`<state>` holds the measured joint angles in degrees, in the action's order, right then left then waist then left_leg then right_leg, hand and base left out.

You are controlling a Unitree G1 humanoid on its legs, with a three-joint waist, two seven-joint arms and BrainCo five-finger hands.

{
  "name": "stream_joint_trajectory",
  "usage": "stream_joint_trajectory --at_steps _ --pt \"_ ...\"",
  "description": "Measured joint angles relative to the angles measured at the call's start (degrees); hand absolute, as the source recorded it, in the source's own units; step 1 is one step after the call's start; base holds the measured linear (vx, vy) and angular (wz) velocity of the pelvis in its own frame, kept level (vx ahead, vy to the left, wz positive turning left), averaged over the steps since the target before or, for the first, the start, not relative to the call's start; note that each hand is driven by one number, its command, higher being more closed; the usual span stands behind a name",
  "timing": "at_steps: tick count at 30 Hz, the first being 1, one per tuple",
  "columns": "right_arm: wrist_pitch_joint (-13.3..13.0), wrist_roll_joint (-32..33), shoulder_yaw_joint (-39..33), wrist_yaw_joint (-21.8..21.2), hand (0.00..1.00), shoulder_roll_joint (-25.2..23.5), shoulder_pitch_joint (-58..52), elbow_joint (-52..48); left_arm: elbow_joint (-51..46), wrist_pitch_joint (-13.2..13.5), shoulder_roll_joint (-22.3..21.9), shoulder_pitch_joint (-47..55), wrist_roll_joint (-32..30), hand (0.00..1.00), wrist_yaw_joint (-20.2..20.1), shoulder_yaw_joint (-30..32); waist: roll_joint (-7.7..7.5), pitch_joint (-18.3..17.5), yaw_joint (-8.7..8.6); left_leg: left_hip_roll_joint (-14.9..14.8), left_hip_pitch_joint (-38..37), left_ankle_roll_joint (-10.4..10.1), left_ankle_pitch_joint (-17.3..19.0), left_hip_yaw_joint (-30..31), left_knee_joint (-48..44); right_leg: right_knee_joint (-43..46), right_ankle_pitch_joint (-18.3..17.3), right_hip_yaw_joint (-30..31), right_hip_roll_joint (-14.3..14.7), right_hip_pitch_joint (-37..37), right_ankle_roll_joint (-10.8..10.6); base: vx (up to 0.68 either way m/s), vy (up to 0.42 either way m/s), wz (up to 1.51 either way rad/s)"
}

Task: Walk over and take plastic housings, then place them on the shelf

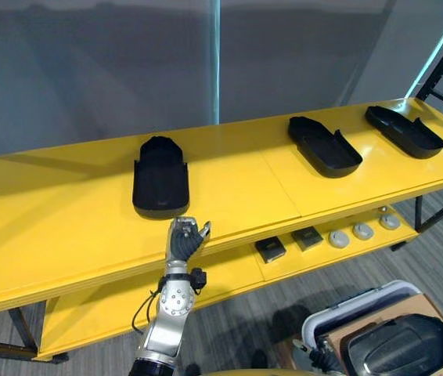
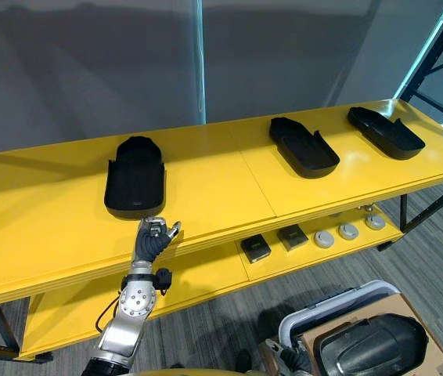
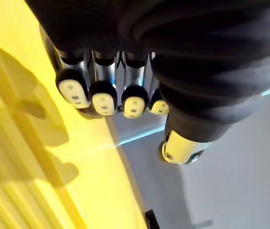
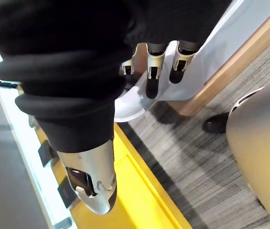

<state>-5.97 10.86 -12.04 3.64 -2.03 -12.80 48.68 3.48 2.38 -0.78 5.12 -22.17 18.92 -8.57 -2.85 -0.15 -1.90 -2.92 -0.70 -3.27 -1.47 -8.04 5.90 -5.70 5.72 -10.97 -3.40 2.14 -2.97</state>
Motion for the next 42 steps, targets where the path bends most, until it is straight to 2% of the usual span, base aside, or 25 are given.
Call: stream_joint_trajectory --at_steps 10,20,27,31,42 --pt "0.26 -0.20 0.02 -0.03 0.00 0.13 2.27 0.02 6.23 -1.80 2.20 -6.87 0.24 1.00 1.30 6.15 -0.22 0.05 -0.43 0.00 0.28 0.05 -0.03 0.06 -0.01 -0.21 0.02 0.02 0.05 0.86 0.03 0.01 0.003 -0.02" --pt "0.48 -0.27 0.00 -0.16 0.00 0.30 3.70 0.08 9.62 -2.11 3.90 -11.37 1.24 1.00 2.48 11.17 -0.71 0.34 -1.04 0.01 1.00 0.01 0.00 -0.15 -0.02 -0.23 0.03 0.50 0.08 1.71 0.04 0.00 0.005 -0.02" --pt "1.35 -0.52 0.01 -0.20 0.00 0.54 4.63 0.08 10.91 -2.08 5.64 -12.70 1.24 1.00 2.51 11.56 -0.76 0.46 -1.35 0.01 1.06 0.03 0.08 -0.81 -0.02 -0.23 0.04 1.38 0.16 2.13 0.06 0.00 0.007 -0.06" --pt "1.36 -0.86 0.01 -0.30 0.00 0.73 5.06 0.07 11.87 -1.96 6.23 -13.59 1.24 1.00 2.55 12.07 -0.75 0.63 -2.10 0.01 1.04 0.04 0.13 -0.93 -0.02 -0.23 0.04 1.52 0.16 2.17 0.06 0.00 0.000 0.00" --pt "1.32 -0.86 0.01 -1.10 0.00 1.06 5.12 0.07 11.97 -1.44 7.12 -13.95 1.26 1.00 2.49 11.74 -0.72 0.94 -2.25 0.02 0.93 0.15 0.13 -1.08 -0.03 -0.22 0.08 1.52 0.15 2.11 0.11 0.00 0.003 -0.01"
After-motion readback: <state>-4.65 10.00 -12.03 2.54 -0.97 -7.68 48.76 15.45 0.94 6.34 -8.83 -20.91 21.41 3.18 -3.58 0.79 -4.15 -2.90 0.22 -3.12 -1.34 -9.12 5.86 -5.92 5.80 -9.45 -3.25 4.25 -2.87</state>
